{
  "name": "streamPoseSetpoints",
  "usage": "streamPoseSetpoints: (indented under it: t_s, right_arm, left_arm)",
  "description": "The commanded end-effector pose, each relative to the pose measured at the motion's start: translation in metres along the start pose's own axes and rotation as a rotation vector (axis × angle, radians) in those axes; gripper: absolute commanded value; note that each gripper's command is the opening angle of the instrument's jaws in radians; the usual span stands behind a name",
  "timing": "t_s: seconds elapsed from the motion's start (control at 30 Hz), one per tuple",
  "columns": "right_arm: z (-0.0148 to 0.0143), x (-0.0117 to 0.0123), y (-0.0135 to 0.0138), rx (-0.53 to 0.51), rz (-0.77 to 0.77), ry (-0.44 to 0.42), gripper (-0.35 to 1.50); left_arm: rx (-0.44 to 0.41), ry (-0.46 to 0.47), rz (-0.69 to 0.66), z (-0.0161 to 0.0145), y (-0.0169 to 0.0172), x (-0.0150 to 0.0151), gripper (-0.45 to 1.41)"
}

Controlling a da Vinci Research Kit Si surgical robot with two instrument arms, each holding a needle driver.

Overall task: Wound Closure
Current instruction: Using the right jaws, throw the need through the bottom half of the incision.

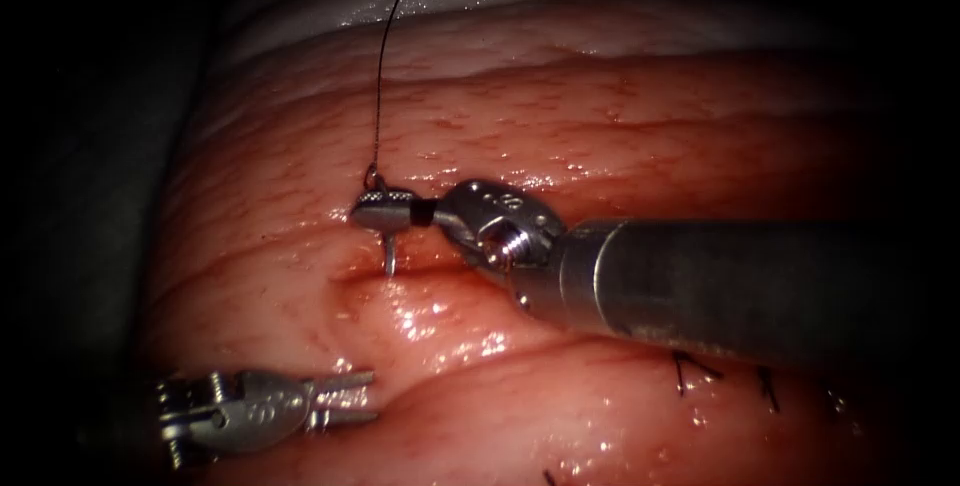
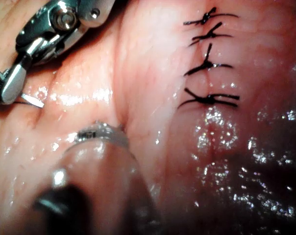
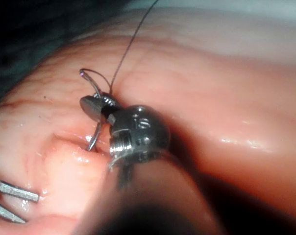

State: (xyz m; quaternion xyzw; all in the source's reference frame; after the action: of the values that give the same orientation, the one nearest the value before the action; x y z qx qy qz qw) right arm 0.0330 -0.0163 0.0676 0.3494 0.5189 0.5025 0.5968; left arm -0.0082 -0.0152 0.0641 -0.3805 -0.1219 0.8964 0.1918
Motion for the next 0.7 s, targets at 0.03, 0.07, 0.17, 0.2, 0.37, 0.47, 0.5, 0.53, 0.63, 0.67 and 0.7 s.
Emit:
streamPoseSetpoints:
  t_s: [0.03, 0.07, 0.17, 0.2, 0.37, 0.47, 0.5, 0.53, 0.63, 0.67, 0.7]
  right_arm:
    - [0.0009, -0.0001, 0.0001, 0.024, 0.038, 0.007, -0.35]
    - [0.0009, -0.0001, 0.0001, 0.029, 0.044, 0.008, -0.35]
    - [0.0009, -0.0002, 0.0, 0.054, 0.096, 0.012, -0.35]
    - [0.0009, -0.0002, 0.0, 0.055, 0.108, 0.011, -0.35]
    - [0.0009, -0.0003, -0.0003, 0.064, 0.124, 0.005, -0.35]
    - [0.0009, -0.0005, -0.0006, 0.077, 0.141, 0.001, -0.35]
    - [0.001, -0.0005, -0.0007, 0.086, 0.158, -0.002, -0.35]
    - [0.001, -0.0006, -0.0008, 0.094, 0.17, 0.0, -0.35]
    - [0.0012, -0.0007, -0.0012, 0.101, 0.186, -0.006, -0.35]
    - [0.0012, -0.0008, -0.0013, 0.102, 0.186, -0.006, -0.35]
    - [0.0012, -0.0008, -0.0014, 0.104, 0.192, -0.007, -0.35]
  left_arm:
    - [-0.003, -0.002, 0.001, 0.0009, 0.0, -0.0002, -0.05]
    - [-0.003, -0.002, 0.001, 0.0009, -0.0001, -0.0002, -0.05]
    - [-0.004, -0.002, 0.001, 0.0011, -0.0002, -0.0003, -0.05]
    - [-0.004, -0.002, 0.001, 0.0011, -0.0003, -0.0003, -0.05]
    - [-0.004, -0.002, 0.001, 0.0011, -0.0003, -0.0004, -0.05]
    - [-0.004, -0.002, 0.002, 0.0011, -0.0003, -0.0004, -0.05]
    - [-0.004, -0.002, 0.002, 0.0011, -0.0003, -0.0004, -0.05]
    - [-0.004, -0.002, 0.002, 0.0011, -0.0003, -0.0004, -0.06]
    - [-0.004, -0.002, 0.002, 0.0011, -0.0003, -0.0004, -0.06]
    - [-0.004, -0.002, 0.002, 0.0011, -0.0003, -0.0004, -0.06]
    - [-0.003, -0.002, 0.002, 0.0011, -0.0003, -0.0004, -0.06]
